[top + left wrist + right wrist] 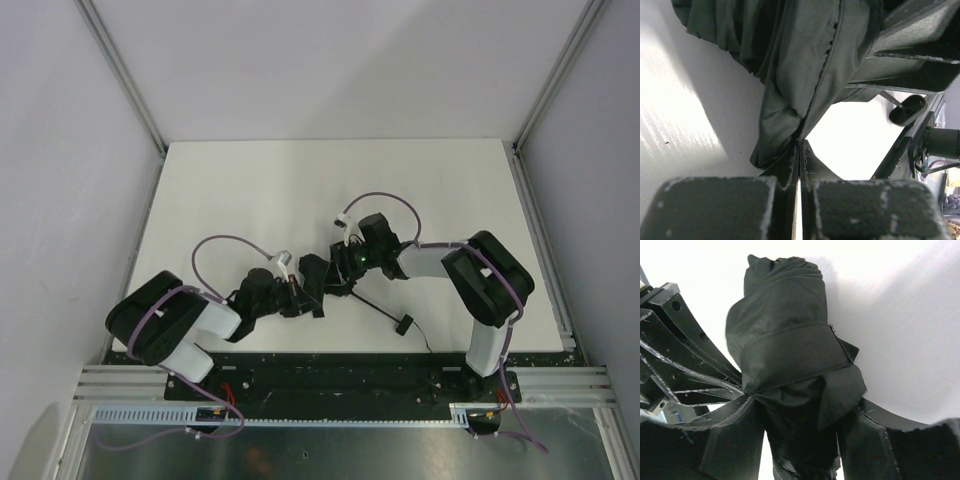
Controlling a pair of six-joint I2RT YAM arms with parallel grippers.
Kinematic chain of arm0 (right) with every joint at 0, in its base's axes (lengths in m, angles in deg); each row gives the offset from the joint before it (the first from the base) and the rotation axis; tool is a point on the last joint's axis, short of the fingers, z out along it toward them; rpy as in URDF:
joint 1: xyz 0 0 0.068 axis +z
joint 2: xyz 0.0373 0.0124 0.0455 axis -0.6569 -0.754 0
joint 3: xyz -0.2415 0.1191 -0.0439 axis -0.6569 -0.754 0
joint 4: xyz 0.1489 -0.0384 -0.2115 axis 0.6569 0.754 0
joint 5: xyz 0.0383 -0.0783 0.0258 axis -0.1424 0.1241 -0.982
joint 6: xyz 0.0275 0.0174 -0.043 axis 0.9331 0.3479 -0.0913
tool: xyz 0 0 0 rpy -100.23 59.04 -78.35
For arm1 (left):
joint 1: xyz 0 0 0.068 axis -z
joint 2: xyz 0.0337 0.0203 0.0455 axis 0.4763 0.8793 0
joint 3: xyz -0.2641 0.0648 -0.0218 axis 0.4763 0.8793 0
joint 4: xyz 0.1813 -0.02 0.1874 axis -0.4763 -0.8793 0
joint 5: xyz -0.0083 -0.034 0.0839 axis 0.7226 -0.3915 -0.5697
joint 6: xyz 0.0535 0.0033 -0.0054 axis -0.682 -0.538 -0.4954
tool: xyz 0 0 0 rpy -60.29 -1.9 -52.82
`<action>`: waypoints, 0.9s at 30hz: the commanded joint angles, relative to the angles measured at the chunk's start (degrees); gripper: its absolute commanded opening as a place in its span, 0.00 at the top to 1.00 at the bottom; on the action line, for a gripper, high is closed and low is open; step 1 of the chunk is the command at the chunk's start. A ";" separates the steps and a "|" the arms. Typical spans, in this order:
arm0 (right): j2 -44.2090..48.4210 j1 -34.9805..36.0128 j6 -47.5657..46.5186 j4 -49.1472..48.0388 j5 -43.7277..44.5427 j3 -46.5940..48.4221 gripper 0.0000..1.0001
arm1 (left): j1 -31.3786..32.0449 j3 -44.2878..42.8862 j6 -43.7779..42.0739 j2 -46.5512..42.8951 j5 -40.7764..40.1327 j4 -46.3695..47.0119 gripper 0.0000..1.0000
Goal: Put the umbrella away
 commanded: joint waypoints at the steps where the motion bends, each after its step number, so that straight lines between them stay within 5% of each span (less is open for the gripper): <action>1: 1.31 -1.89 -6.49 11.29 8.98 -0.66 0.41 | 0.30 3.51 -3.53 4.19 -4.29 -13.75 1.00; 8: 3.59 -5.08 -8.58 11.33 -4.15 -0.68 0.30 | 0.27 2.88 -4.06 4.54 -4.05 -13.73 1.00; 16: 9.14 -7.42 -9.62 13.92 -4.59 -0.68 0.15 | 0.22 1.66 -4.55 5.64 -3.42 -13.73 1.00; 21: 16.53 -5.30 -14.08 19.99 6.10 -0.68 0.07 | 0.20 1.67 -4.56 4.74 -3.16 -13.68 1.00; 27: 24.67 8.91 -22.21 23.75 35.10 -0.68 0.01 | 0.11 1.49 -4.86 4.43 -2.89 -13.81 1.00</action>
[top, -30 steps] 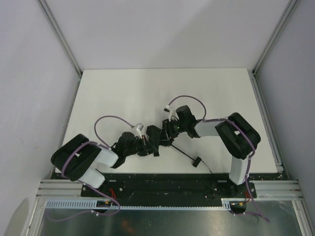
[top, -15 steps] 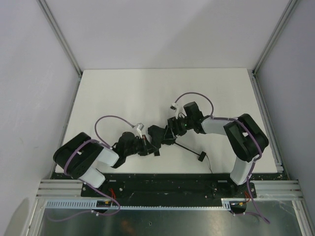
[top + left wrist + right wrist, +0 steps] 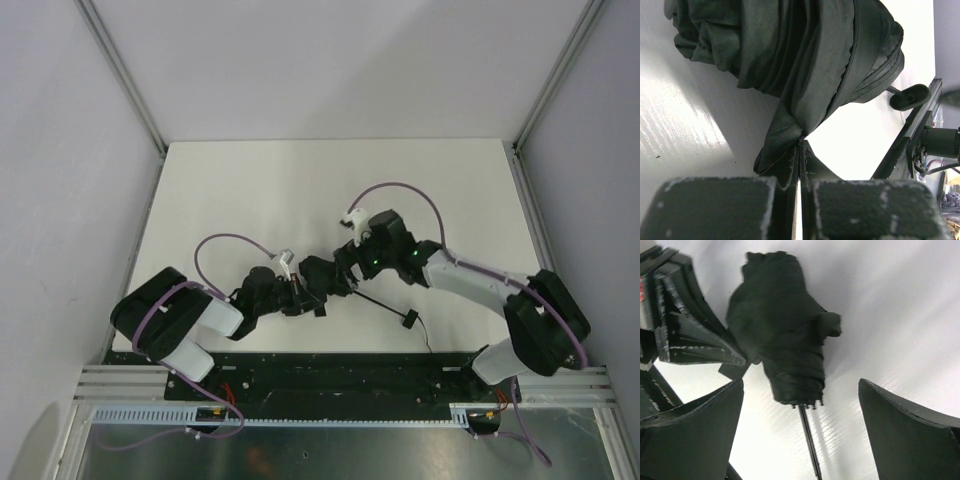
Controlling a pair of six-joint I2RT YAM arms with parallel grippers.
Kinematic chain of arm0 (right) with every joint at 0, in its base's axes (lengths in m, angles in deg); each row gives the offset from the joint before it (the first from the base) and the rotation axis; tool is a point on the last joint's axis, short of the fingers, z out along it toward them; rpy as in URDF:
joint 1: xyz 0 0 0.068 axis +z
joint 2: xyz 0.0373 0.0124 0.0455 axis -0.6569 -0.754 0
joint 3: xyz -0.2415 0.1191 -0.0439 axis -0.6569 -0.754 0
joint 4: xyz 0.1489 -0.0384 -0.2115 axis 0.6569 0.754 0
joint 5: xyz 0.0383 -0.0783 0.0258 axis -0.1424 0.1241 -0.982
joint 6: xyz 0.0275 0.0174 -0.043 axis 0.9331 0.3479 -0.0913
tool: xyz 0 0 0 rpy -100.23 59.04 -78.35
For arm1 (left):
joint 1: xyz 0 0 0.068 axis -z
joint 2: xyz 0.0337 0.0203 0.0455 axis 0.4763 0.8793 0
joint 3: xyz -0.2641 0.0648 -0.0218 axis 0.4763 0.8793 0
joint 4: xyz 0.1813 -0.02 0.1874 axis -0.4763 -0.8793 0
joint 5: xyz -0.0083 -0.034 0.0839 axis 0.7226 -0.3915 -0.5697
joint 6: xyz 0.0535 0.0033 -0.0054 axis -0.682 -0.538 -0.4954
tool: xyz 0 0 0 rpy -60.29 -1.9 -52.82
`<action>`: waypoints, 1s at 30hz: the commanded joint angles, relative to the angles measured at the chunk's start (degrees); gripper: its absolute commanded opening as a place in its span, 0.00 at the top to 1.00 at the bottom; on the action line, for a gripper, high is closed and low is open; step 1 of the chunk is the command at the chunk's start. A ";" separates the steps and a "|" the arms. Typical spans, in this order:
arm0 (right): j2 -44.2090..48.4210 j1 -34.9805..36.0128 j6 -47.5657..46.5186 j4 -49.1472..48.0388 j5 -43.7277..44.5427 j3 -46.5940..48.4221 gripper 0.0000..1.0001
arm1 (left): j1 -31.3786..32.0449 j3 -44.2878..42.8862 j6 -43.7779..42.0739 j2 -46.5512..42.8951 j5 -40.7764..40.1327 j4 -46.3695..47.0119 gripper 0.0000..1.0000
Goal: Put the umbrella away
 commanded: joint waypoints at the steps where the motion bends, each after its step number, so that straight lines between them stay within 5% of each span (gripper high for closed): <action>1: 5.05 11.03 -8.69 3.22 24.87 0.24 0.01 | 0.12 2.52 -4.91 2.94 -3.84 -15.56 1.00; 8: -1.86 23.98 -22.00 -2.85 41.32 0.30 0.01 | -0.04 2.89 -5.41 3.09 -4.02 -15.54 1.00; 19: -14.88 23.52 -27.94 -5.26 40.95 6.09 0.14 | -0.17 3.18 -5.33 2.72 -3.86 -15.32 1.00; 22: -18.53 21.13 -26.94 -6.00 38.34 6.76 0.27 | -0.21 3.26 -5.11 2.31 -3.72 -15.24 1.00; 28: -22.56 17.01 -22.34 -4.01 29.40 7.33 0.86 | -0.76 4.69 -4.52 -1.59 -2.25 -15.30 1.00; 30: -22.70 15.39 -21.13 -2.85 24.83 7.26 0.96 | -1.32 5.50 -4.44 -4.04 -1.44 -15.43 1.00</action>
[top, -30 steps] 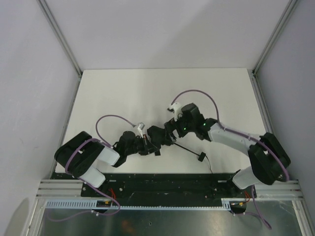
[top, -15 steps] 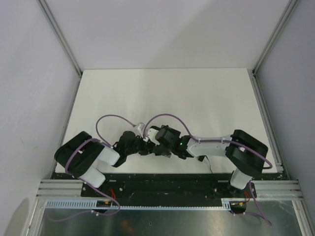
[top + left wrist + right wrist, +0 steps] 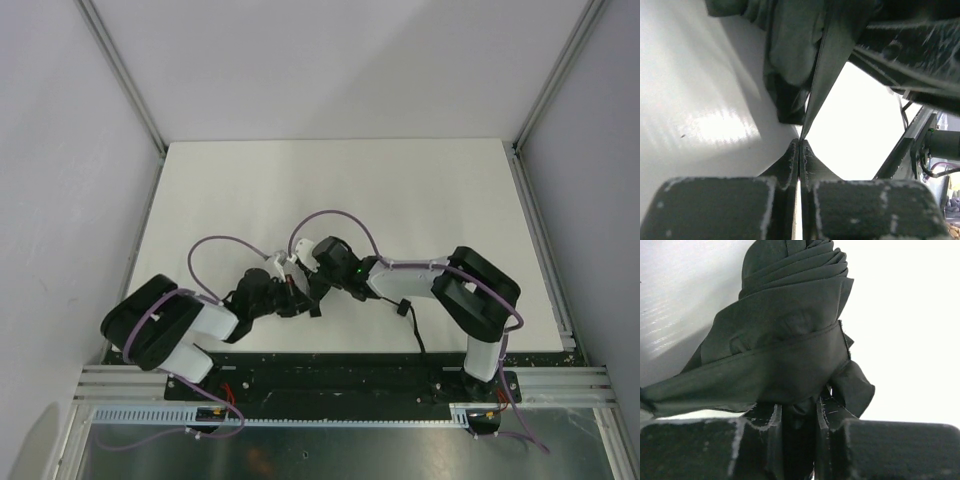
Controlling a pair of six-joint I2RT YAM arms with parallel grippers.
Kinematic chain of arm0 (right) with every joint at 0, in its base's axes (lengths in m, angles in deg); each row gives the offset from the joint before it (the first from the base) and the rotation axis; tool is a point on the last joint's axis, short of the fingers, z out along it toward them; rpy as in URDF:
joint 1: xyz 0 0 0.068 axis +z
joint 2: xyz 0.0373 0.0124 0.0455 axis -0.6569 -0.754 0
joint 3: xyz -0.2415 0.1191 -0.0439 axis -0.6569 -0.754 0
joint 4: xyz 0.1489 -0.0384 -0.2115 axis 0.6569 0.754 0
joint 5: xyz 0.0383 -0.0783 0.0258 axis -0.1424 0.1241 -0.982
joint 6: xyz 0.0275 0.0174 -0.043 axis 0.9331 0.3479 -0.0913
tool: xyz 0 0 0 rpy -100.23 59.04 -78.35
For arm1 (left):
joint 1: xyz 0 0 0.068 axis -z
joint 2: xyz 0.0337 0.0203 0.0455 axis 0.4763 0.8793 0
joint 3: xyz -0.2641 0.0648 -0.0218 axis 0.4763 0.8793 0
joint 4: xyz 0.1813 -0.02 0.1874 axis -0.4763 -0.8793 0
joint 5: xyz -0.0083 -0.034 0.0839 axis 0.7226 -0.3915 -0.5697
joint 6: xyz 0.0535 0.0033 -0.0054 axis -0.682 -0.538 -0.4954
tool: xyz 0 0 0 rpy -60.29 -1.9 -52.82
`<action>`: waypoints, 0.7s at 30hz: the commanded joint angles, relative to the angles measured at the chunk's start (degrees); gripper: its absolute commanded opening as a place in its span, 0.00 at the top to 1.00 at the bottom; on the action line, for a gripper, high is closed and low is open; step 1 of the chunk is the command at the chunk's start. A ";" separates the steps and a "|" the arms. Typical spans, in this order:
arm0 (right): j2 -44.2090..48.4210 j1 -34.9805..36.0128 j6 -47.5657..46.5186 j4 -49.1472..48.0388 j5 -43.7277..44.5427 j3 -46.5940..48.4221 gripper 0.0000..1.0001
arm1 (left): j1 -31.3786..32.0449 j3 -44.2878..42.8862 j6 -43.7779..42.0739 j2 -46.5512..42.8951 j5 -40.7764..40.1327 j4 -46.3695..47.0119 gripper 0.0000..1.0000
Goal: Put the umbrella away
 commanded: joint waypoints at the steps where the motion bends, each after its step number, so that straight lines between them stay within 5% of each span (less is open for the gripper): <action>1: -3.69 -4.48 4.84 5.02 -13.33 -0.78 0.98 | -1.01 4.63 -3.92 -2.92 -0.60 -14.25 1.00; 12: -5.55 -17.90 19.23 7.07 -60.73 -0.80 1.00 | -4.57 -1.51 -5.94 -21.38 0.99 -31.76 1.00; 17: -12.18 -23.47 30.82 3.77 -75.85 -0.68 1.00 | -4.57 -5.02 -7.56 -19.42 -0.97 -34.94 1.00; 21: -16.61 -25.53 40.03 -2.09 -78.84 -0.81 1.00 | -4.39 -5.71 -8.15 -13.03 -2.32 -32.36 1.00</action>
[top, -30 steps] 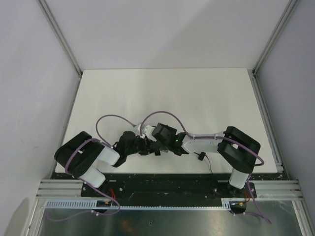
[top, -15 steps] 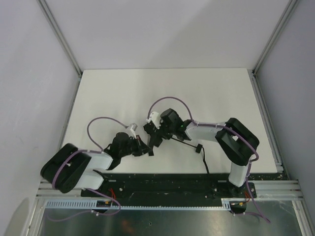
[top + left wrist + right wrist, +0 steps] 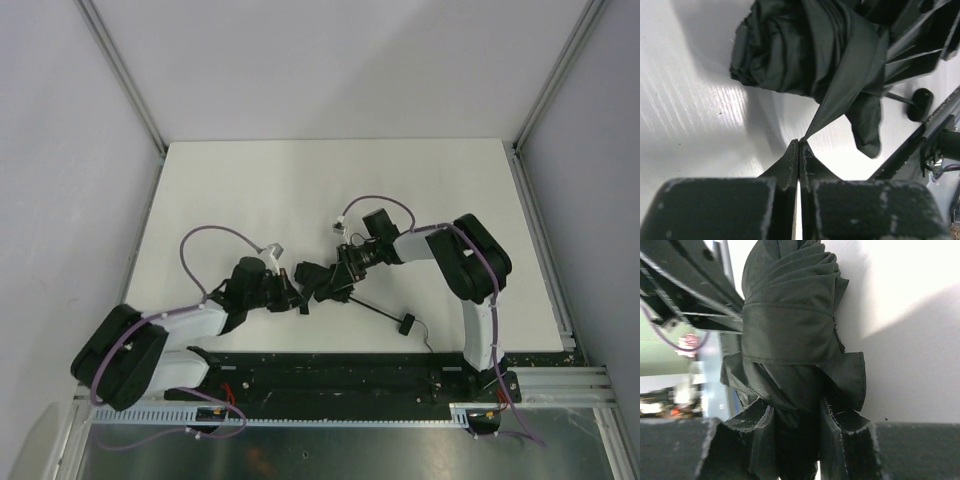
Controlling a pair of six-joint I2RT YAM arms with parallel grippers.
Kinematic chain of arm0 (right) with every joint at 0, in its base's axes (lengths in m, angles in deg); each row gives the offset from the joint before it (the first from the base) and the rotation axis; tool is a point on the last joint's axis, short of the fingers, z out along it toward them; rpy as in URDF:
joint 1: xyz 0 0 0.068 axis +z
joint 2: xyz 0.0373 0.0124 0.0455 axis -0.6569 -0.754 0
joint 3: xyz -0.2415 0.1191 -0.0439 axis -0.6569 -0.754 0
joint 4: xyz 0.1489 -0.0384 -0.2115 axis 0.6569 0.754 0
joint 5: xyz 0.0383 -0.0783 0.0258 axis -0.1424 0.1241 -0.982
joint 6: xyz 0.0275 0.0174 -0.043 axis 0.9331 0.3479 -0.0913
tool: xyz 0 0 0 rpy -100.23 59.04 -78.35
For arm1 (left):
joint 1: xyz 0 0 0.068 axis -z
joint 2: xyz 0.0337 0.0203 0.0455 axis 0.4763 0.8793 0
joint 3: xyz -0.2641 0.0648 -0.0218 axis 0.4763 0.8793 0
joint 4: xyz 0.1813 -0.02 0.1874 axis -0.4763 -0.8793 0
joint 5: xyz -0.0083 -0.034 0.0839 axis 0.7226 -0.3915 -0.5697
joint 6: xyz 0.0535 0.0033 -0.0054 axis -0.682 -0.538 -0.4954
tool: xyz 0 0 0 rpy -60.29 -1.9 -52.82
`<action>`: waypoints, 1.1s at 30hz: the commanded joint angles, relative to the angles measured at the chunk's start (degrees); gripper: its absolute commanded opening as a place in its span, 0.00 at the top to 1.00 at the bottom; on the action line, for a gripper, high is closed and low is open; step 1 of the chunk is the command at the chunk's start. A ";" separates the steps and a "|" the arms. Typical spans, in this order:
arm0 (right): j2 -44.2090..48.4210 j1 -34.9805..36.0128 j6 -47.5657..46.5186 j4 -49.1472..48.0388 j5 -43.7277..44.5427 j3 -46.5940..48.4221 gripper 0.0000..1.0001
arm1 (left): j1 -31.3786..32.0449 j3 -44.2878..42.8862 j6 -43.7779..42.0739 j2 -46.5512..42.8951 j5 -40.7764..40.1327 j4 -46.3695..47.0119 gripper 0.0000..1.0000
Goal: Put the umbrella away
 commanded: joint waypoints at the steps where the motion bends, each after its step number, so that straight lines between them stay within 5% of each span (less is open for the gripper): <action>1: -7.42 -2.00 13.42 -0.72 -5.43 -1.91 1.00 | -0.14 -0.59 -2.98 6.47 -2.59 -2.69 1.00; 7: -7.21 -1.28 10.06 5.42 6.93 -1.82 0.99 | -0.03 1.70 -3.31 12.41 -4.78 1.56 1.00; 14: -0.46 1.23 4.80 12.00 22.75 -1.75 0.55 | -0.08 3.02 -2.84 16.44 -4.46 5.06 1.00; 21: 9.21 1.05 0.62 15.40 28.23 -1.70 0.28 | -0.03 3.14 -2.38 17.68 -3.86 6.30 1.00; 27: 17.01 1.99 -1.70 16.72 31.06 -1.76 0.20 | -0.09 3.18 -2.13 17.55 -3.30 7.05 1.00; 33: 26.83 11.74 -5.13 18.43 47.43 -1.74 0.13 | -0.07 3.73 -2.11 16.31 -3.20 7.02 1.00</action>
